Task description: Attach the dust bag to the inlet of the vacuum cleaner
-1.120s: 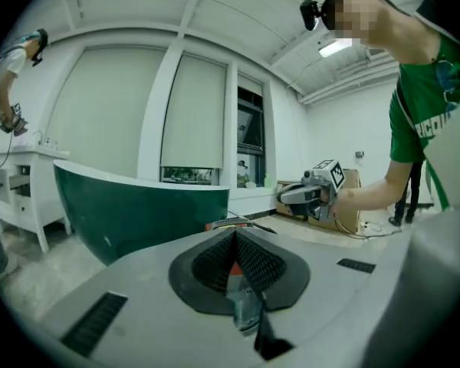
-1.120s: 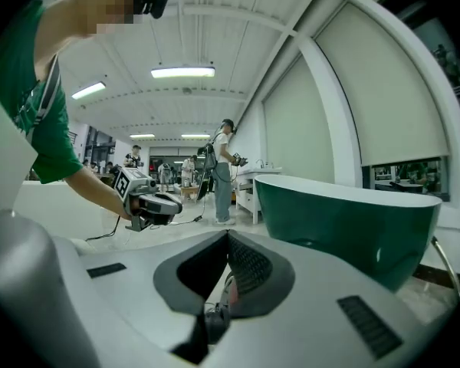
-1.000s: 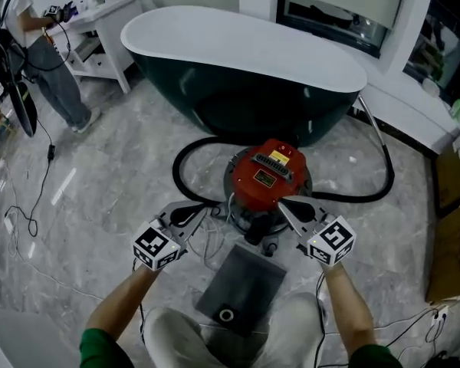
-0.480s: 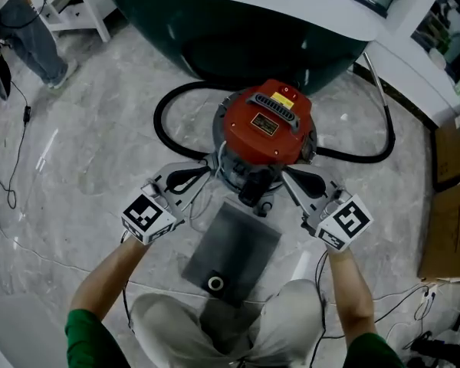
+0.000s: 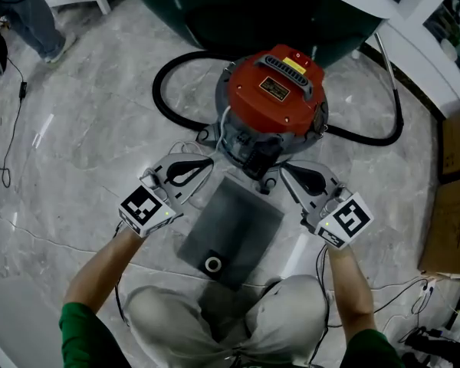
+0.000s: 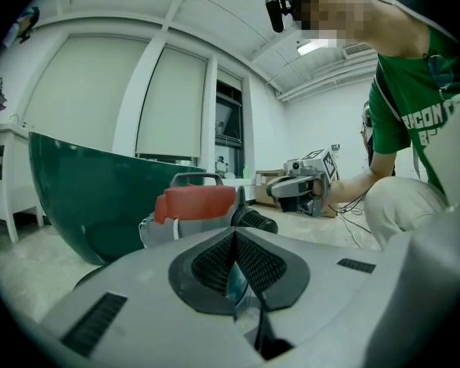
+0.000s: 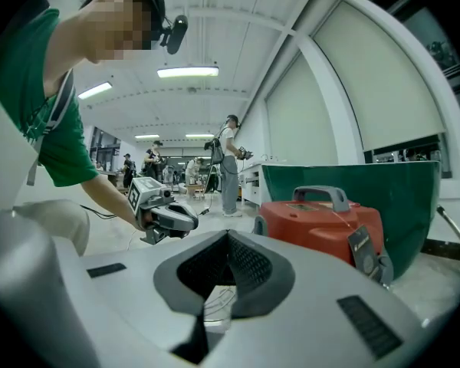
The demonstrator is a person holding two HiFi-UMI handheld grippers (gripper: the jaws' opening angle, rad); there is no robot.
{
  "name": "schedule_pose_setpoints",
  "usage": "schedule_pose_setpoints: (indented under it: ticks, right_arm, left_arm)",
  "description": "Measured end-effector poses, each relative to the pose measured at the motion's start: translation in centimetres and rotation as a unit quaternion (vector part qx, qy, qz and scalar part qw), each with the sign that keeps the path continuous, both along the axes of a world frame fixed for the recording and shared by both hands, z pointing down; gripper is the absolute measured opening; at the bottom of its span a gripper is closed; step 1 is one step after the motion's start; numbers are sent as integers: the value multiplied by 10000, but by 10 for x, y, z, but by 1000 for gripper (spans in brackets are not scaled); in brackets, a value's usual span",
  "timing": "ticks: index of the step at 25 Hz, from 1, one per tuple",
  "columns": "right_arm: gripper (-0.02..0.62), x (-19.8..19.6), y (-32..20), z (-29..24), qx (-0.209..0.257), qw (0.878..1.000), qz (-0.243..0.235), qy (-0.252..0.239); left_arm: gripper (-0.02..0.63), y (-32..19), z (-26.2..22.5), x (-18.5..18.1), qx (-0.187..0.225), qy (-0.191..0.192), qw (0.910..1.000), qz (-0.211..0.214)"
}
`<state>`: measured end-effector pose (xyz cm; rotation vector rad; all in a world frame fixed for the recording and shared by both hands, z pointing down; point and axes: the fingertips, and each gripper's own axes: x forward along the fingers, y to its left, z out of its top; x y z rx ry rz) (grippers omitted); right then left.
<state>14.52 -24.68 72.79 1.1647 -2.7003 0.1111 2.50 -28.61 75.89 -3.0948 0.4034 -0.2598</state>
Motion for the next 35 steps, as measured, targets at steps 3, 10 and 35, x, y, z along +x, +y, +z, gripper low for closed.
schedule_pose_setpoints:
  ticks: [3,10,35]
  right_arm:
    - [9,-7,11,16,-45,10000,-78,26]
    - [9,-25,48,60,-221,9992,-328,113]
    - [9,-179,267,328,-1782,9596,-2056,720]
  left_arm:
    - [3,15,14,-4,-6,-10,10000,37]
    - [3,64,48,-10,-185,-122,9997,110]
    - [3,257,271,-63,-1300,-1085,9841,533]
